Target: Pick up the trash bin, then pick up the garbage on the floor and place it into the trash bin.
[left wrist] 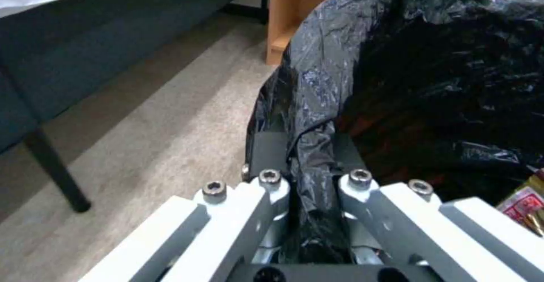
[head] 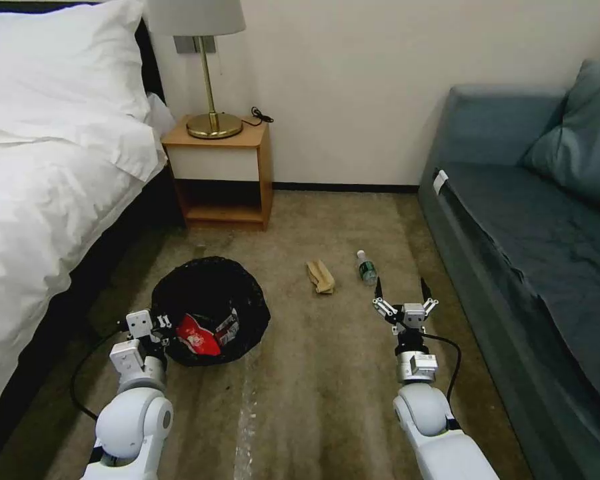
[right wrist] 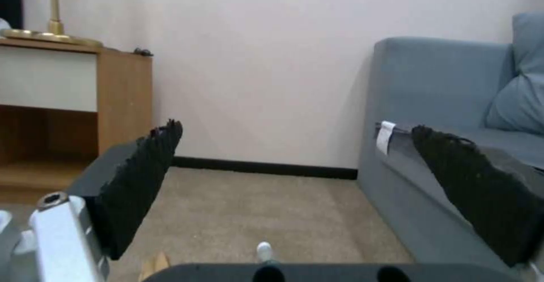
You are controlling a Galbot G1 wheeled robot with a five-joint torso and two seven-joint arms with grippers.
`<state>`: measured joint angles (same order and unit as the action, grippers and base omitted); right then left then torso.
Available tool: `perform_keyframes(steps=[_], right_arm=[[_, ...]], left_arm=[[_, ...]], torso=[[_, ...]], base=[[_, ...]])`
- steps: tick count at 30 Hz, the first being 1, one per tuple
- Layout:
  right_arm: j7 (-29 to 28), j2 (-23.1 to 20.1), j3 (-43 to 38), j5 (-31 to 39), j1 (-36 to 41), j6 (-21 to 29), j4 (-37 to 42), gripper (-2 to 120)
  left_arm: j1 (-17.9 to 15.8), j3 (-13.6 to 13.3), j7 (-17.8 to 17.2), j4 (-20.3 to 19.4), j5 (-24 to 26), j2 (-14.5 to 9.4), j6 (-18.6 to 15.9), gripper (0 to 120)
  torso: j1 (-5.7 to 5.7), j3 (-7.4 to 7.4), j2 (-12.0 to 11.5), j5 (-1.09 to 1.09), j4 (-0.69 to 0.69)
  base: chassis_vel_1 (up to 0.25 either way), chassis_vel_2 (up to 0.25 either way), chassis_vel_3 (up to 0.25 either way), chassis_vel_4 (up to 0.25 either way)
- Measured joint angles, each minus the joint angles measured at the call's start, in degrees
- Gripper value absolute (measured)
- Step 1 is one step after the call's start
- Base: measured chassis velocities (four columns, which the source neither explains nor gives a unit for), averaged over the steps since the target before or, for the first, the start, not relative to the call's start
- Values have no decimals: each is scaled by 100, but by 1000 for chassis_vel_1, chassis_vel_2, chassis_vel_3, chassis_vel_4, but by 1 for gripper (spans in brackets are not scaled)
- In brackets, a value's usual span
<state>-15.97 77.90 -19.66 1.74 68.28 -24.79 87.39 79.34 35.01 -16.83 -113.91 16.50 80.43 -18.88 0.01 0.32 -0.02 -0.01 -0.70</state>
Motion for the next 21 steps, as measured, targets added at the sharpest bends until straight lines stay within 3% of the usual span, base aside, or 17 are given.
perform_keyframes(steps=[21], right_arm=[[26, 47, 72, -25, -27, -20, -97, 100]], left_arm=[[72, 61, 18, -11, 4, 35, 50, 4]], torso=[[0, 0, 0, -1, 2]], base=[[-135, 140, 142, -136]])
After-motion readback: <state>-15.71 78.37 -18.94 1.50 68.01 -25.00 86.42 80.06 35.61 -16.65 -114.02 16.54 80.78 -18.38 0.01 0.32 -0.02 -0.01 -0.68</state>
